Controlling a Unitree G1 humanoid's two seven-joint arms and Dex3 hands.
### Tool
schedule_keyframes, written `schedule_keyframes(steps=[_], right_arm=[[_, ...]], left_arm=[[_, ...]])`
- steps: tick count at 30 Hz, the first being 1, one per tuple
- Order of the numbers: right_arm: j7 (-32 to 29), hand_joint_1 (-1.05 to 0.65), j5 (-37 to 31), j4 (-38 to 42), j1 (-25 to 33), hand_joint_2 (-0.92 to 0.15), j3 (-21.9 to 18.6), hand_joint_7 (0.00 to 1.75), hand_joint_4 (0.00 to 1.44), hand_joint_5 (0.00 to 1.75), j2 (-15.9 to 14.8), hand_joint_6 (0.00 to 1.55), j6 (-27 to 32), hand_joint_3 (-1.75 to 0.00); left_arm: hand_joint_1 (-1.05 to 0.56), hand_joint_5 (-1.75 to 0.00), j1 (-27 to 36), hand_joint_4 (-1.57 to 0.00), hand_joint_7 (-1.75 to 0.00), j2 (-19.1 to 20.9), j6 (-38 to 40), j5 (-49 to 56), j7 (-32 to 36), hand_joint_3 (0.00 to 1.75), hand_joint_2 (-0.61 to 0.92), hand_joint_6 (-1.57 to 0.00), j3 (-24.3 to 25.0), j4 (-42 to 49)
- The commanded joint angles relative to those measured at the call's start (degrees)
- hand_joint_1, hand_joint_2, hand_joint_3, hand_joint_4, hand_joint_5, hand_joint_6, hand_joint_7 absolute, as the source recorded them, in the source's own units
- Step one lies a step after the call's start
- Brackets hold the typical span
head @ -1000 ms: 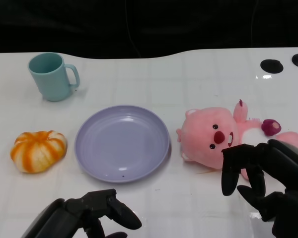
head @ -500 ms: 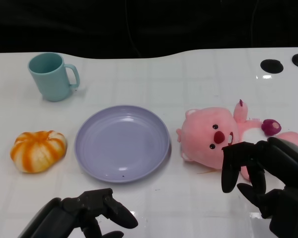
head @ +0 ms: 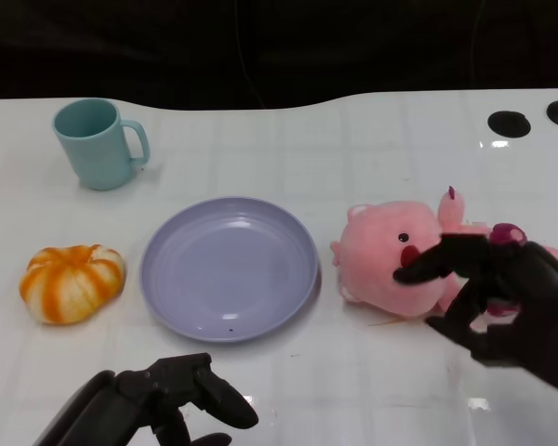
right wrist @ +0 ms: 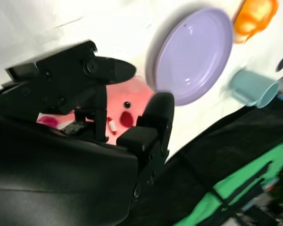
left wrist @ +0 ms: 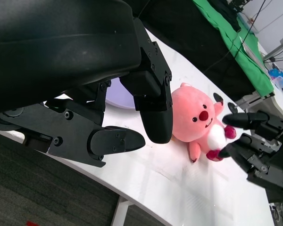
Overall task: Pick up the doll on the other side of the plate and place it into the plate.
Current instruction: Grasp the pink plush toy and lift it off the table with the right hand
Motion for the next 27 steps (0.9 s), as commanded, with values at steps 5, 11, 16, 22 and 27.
schedule_keyframes(steps=[5, 11, 16, 22, 27], right_arm=[[-0.61, -0.63, -5.67, -1.59, -4.68, -0.92, 1.24, 0.24, 0.25, 0.86, -2.72, 0.1, 10.2, -0.16], [0.23, -0.73, -11.01, -0.65, -6.65, -0.92, 4.21, 0.18, 0.18, 0.74, -6.38, 0.04, 13.9, -0.16], [1.78, -0.75, -17.68, 0.09, -7.59, -0.92, 8.81, 0.14, 0.16, 0.59, -10.71, 0.06, 13.92, -0.15], [5.94, -0.77, -28.0, 2.81, -11.21, -0.92, 15.22, 0.13, 0.13, 0.52, -14.42, 0.11, 14.27, -0.17], [7.35, -0.81, -32.16, 9.44, -15.12, -0.92, 17.98, 0.13, 0.17, 0.53, -13.74, 0.16, 12.47, -0.17]], left_arm=[[-0.22, -1.56, 0.08, -0.63, -0.89, 0.84, -1.01, -1.07, -0.38, 0.4, 0.92, -0.7, 0.82, 0.88], [-0.23, -1.56, 0.01, -0.62, -0.9, 0.84, -0.99, -0.66, -0.26, 0.4, 0.92, -0.7, 0.52, 1.16], [-0.24, -1.57, 0.33, -0.63, -0.91, 0.71, -2.52, -0.03, 0.19, 0.41, 0.92, -0.7, -0.11, 2.02], [-0.23, -1.57, 0.29, -0.65, -0.91, 0.55, -3.16, 1.12, 0.55, 0.4, 0.92, -0.7, -0.5, 2.55], [-0.24, -1.57, 0.34, -0.64, -0.9, 0.39, -2.28, 1.69, 0.44, 0.4, 0.92, -0.69, -0.59, 1.92]])
